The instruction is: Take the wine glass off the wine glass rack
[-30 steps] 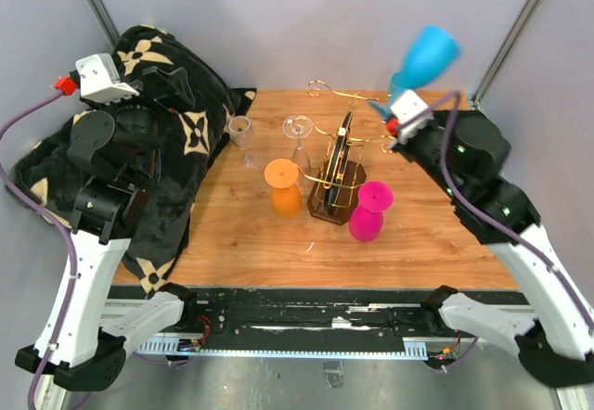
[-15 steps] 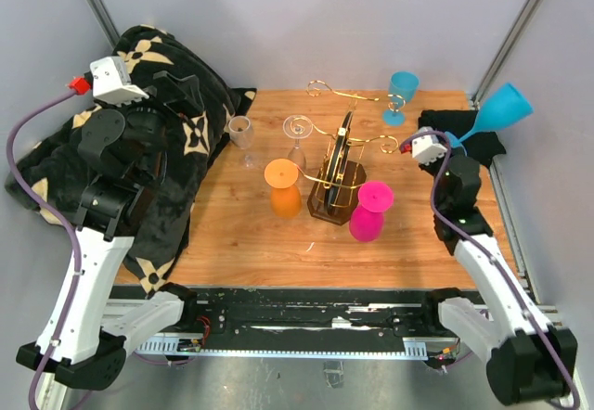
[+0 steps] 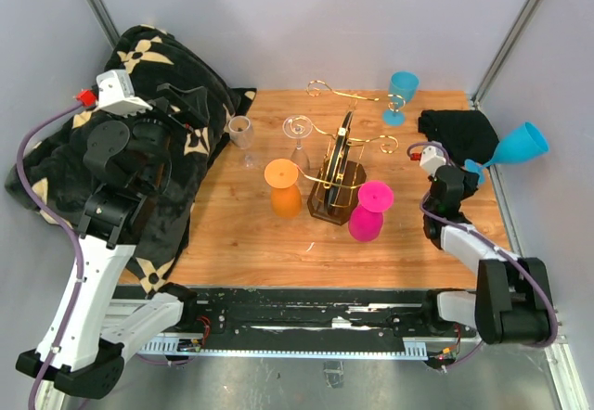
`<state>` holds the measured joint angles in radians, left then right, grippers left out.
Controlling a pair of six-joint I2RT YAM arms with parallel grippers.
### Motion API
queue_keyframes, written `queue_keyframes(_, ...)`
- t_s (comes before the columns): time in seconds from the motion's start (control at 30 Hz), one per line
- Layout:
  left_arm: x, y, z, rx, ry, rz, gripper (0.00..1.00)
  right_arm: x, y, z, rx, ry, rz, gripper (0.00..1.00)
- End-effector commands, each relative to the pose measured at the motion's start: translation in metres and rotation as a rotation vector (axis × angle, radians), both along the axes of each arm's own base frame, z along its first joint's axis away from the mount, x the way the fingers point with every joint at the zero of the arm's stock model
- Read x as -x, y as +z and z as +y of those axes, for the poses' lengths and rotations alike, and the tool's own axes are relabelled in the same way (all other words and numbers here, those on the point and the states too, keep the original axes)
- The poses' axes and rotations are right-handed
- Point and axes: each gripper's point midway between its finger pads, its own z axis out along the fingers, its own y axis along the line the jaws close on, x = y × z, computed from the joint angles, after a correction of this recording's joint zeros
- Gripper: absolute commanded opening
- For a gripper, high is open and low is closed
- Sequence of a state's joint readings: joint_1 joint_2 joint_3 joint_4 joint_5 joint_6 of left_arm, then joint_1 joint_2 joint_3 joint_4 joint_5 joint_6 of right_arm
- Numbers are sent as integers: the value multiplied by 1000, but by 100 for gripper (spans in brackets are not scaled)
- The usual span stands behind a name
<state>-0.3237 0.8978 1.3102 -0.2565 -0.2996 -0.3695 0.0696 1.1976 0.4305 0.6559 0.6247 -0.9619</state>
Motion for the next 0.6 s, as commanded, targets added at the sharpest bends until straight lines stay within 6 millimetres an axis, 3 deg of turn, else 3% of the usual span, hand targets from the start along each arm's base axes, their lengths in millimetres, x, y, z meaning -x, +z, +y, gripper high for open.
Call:
queue_keyframes(0.0, 7, 9, -1, 18, -19, -38, 100, 4, -7, -24, -1, -177, -17, 1)
queue_keyframes(0.3, 12, 0, 5, 15, 2, -23, 100, 10, -52, -61, 107, -485, 156, 1)
queue_keyframes(0.57, 11, -12, 5, 8, 4, -9, 100, 5, -82, -76, 156, -562, 261, 1)
